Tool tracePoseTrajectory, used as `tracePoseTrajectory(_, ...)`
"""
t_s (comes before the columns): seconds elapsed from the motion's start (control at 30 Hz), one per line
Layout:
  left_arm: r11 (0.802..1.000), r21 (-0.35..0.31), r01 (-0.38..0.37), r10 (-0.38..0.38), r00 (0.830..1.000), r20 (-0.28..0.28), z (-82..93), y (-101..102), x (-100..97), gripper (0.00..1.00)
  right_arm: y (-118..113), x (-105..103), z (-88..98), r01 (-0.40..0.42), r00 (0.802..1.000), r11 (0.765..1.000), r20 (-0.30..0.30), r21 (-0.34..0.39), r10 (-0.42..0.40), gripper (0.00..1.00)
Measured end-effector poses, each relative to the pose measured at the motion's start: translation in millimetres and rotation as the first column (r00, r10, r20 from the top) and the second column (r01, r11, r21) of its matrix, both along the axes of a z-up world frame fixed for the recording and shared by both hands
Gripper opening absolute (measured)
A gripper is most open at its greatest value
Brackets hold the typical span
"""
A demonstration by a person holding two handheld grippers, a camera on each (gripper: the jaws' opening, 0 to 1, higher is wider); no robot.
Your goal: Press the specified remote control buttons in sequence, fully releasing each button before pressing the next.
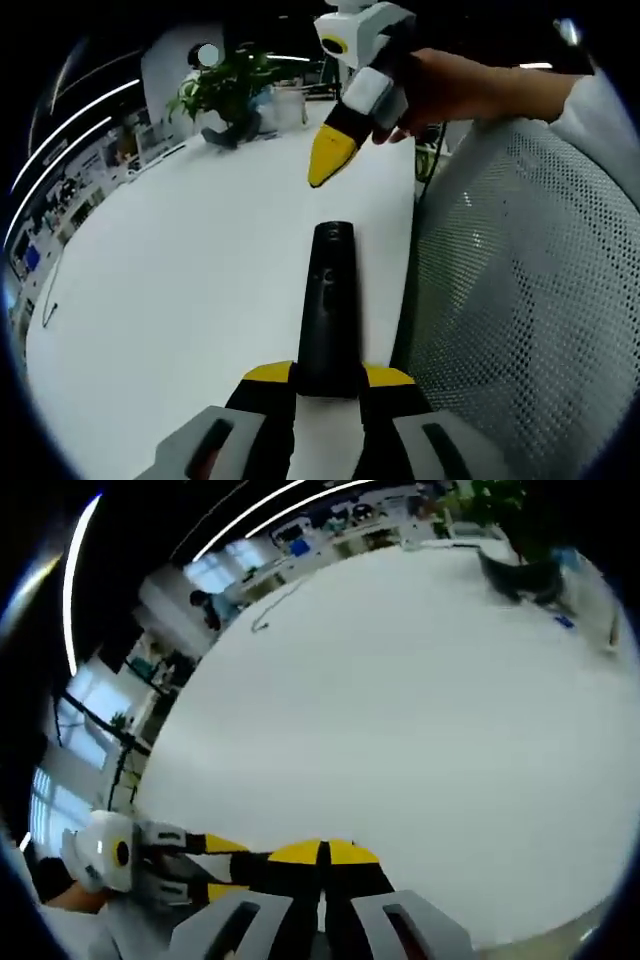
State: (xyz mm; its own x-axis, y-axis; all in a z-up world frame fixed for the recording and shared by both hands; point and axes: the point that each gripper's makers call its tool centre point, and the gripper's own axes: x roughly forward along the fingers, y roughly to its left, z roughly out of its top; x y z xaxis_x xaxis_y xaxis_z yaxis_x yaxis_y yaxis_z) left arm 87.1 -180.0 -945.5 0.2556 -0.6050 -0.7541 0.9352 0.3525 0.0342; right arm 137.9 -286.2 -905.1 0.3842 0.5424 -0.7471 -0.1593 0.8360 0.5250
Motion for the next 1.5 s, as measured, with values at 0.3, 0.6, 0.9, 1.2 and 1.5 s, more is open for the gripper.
tracePoseTrajectory(0.3,0.999,-0.039,0.005,-0.005,1.000,0.003,0.0,0,1.2,0.24,5,-10,-15.6,-0.023,0.995,1.000,-0.099,0.014,0.024,0.00)
tracePoseTrajectory(0.6,0.996,-0.082,-0.035,0.032,0.999,-0.031,-0.5,-2,1.7,0.24,7,-4,-24.8,-0.111,0.986,0.994,-0.125,-0.014,0.108,0.00)
tracePoseTrajectory(0.9,0.997,-0.078,-0.020,0.019,1.000,-0.013,-0.5,-2,2.2,0.24,3,-7,-31.2,-0.075,0.985,0.997,-0.152,0.029,0.079,0.00)
tracePoseTrajectory(1.2,0.996,-0.083,-0.034,0.033,0.999,-0.014,-0.3,-3,2.4,0.25,5,-8,-31.0,-0.086,0.985,0.996,-0.149,0.028,0.089,0.00)
tracePoseTrajectory(1.5,0.994,-0.089,-0.055,0.053,0.998,-0.025,0.1,-4,2.9,0.25,5,-9,-31.3,-0.125,0.986,0.992,-0.116,-0.018,0.122,0.00)
